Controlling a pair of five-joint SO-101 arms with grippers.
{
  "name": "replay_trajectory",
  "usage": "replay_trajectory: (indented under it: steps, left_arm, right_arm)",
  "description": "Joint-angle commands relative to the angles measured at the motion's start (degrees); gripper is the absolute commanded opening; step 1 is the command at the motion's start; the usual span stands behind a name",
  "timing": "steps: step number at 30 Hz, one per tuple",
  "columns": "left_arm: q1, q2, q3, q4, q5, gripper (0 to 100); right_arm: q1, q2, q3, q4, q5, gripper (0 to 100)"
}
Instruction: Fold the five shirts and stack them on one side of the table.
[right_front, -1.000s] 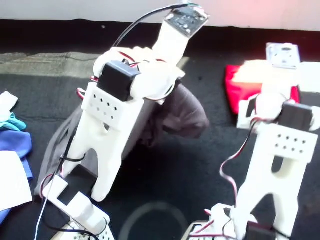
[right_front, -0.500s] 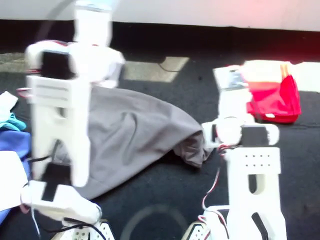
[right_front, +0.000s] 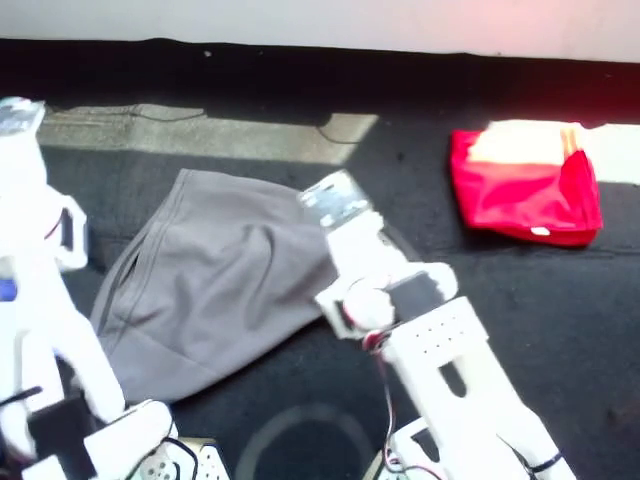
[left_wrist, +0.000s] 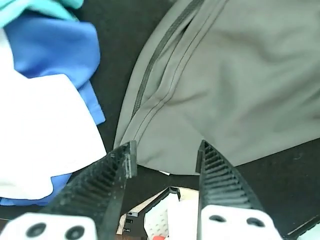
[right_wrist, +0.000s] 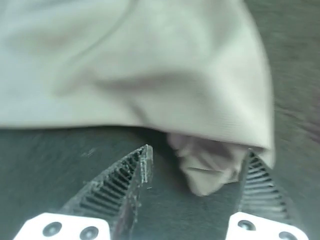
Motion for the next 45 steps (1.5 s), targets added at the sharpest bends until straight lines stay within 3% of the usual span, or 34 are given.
replay_trajectory:
  steps: [1,10,16,18,21,22,24,29,37,45]
  left_arm:
    - [-5.8,-8.0,7.3,-3.2,-3.7,20]
    - [-7.9,-18.8,23.7,-8.0,-8.1,20]
    - [-7.5,-19.3,31.7,-12.7,-8.0,20]
    - [-5.8,-19.3,34.2,-14.2,-8.0,20]
    - [-1.4,-19.3,37.4,-16.0,-7.8,20]
    - [0.6,-19.3,38.3,-16.7,-7.7,20]
    - [4.8,-19.3,39.7,-18.0,-7.7,20]
    - [13.2,-19.2,42.9,-22.9,-7.6,20]
    - [14.5,-19.1,44.3,-27.9,-7.8,21]
    - [23.0,-10.1,45.6,-27.9,-7.9,21]
  right_arm:
    - [-3.0,-0.9,2.5,-4.9,-1.9,35.3]
    - [-2.6,21.1,3.2,-9.5,-2.0,35.4]
    - [6.7,36.7,-0.3,-21.1,3.6,34.8]
    - [10.8,40.3,-5.3,-21.3,3.5,27.8]
    - [16.3,43.2,-13.5,-21.3,3.5,3.7]
    - [17.9,43.6,-16.0,-21.3,3.5,0.0]
    - [20.2,43.6,-20.4,-21.2,3.5,4.0]
    - [22.5,44.0,-31.1,-21.2,3.7,0.5]
    - [24.4,48.8,-50.6,-19.7,3.7,1.3]
    - [25.2,62.8,-75.2,0.8,3.5,23.5]
